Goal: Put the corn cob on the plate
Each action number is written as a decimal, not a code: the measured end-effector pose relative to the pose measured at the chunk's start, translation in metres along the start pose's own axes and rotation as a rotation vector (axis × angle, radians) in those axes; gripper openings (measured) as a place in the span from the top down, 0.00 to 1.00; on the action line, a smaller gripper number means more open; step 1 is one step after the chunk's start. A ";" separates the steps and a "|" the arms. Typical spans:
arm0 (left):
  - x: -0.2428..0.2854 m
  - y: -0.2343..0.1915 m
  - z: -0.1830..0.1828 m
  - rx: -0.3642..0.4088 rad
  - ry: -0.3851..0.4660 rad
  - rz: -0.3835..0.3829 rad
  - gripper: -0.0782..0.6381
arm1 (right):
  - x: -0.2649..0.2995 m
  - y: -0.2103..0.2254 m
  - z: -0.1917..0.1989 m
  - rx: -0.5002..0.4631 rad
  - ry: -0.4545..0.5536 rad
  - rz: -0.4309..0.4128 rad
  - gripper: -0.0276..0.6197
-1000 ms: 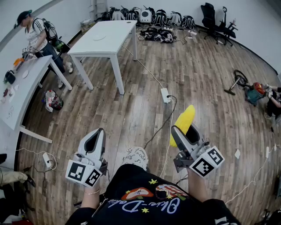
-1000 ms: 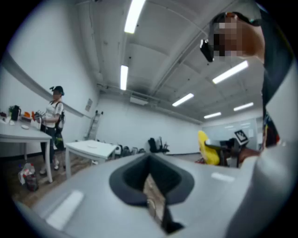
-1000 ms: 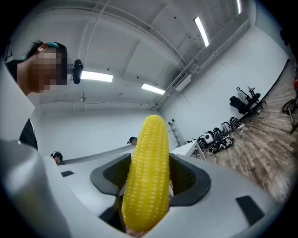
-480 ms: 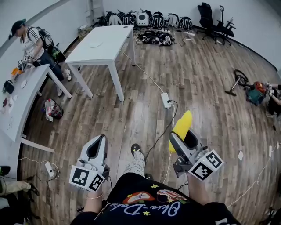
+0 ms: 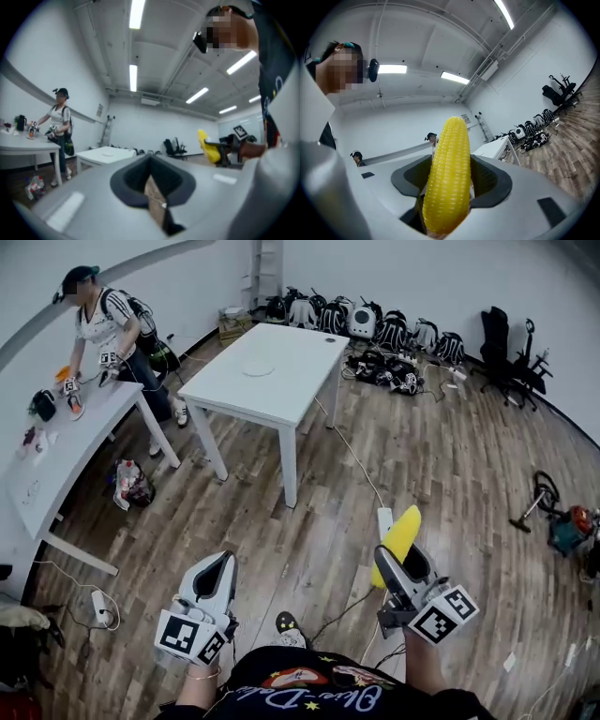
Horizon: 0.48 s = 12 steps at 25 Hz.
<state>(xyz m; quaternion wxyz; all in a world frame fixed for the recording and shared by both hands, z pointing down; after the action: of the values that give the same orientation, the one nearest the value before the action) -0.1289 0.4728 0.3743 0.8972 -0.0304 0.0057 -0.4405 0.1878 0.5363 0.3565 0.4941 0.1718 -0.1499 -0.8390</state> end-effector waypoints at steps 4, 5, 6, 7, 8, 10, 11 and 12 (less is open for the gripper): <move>0.034 -0.056 -0.004 0.001 0.021 -0.090 0.91 | 0.083 0.030 -0.009 -0.013 -0.018 -0.064 0.56; 0.040 -0.065 -0.004 0.001 0.024 -0.104 0.91 | 0.098 0.036 -0.009 -0.007 -0.021 -0.075 0.56; 0.048 -0.073 -0.003 0.001 0.022 -0.116 0.91 | 0.111 0.041 -0.009 0.003 -0.024 -0.084 0.56; 0.056 -0.081 -0.002 -0.002 0.015 -0.127 0.91 | 0.124 0.046 -0.008 0.015 -0.029 -0.091 0.56; 0.064 -0.088 -0.001 -0.006 0.007 -0.137 0.91 | 0.137 0.052 -0.007 0.028 -0.037 -0.097 0.56; 0.081 -0.102 0.002 -0.014 -0.001 -0.158 0.91 | 0.161 0.064 -0.004 0.045 -0.063 -0.108 0.56; 0.091 -0.109 0.003 -0.016 0.000 -0.168 0.91 | 0.174 0.072 -0.003 0.047 -0.076 -0.113 0.56; 0.102 -0.117 0.004 -0.017 0.000 -0.178 0.91 | 0.187 0.081 -0.003 0.046 -0.088 -0.119 0.56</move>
<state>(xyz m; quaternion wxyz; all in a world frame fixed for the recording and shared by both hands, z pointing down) -0.1584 0.3211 0.3869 0.8543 -0.0386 0.0067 -0.5183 0.1671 0.3339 0.3620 0.4324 0.1545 -0.1801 -0.8699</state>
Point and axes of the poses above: the fingertips, and each gripper's own axes: x forward along the fingers, y to its right, z out of its underside, the point moved 5 cm from there along -x, backward along the fingers, and after that the axes turned 8 degrees about -z, right-handed, at the moved point
